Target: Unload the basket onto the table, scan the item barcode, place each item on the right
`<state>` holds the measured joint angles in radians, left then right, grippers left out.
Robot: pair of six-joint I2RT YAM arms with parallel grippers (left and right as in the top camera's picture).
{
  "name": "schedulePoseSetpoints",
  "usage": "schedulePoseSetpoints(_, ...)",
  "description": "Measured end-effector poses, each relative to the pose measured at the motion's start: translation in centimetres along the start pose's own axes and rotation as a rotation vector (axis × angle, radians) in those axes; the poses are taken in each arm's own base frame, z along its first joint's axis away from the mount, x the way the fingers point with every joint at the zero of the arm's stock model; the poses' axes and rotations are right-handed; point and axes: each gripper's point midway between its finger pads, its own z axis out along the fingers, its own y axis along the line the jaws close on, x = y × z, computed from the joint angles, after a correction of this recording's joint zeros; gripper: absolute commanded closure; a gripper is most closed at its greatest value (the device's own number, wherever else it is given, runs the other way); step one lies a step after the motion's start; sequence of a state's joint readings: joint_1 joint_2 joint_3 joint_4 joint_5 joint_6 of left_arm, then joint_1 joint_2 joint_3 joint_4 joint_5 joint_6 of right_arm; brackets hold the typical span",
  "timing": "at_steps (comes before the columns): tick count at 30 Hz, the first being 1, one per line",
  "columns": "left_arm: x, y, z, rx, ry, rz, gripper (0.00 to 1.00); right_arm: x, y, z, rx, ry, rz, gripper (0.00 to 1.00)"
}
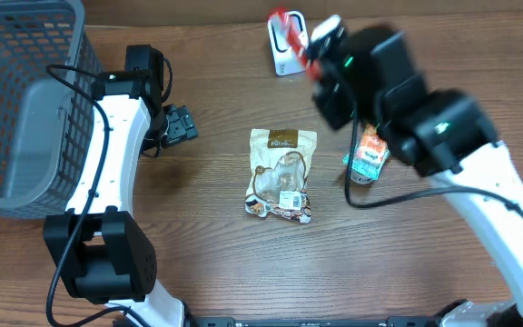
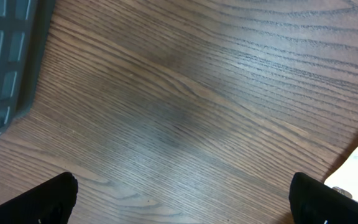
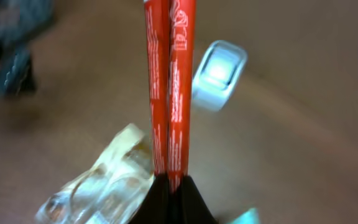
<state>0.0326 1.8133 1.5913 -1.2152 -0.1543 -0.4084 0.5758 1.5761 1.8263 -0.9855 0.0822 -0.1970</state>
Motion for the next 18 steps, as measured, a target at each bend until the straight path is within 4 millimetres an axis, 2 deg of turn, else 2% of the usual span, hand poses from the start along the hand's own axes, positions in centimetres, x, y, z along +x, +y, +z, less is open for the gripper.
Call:
schedulePoseSetpoints(2,0.0,0.0,0.0,0.000,0.000,0.000,0.00,-2.0,-1.2,0.0,0.028,-0.060,-0.040,0.97)
schedulePoseSetpoints(4,0.0,0.0,0.0,0.000,0.000,0.000,0.00,-2.5,-1.5,1.0,0.040,-0.072,-0.094,0.97)
schedulePoseSetpoints(8,0.0,0.0,0.0,0.000,0.000,0.000,0.00,-2.4,-2.0,5.7,0.084,-0.043,-0.216,0.97)
schedulePoseSetpoints(12,0.0,0.0,0.0,0.000,0.000,0.000,0.00,-1.7,-3.9,10.9,0.210,0.008,-0.311,0.96)
schedulePoseSetpoints(18,0.0,0.0,0.0,0.000,0.000,0.000,0.00,-0.3,-6.5,15.9,0.385,0.085,-0.436,0.97)
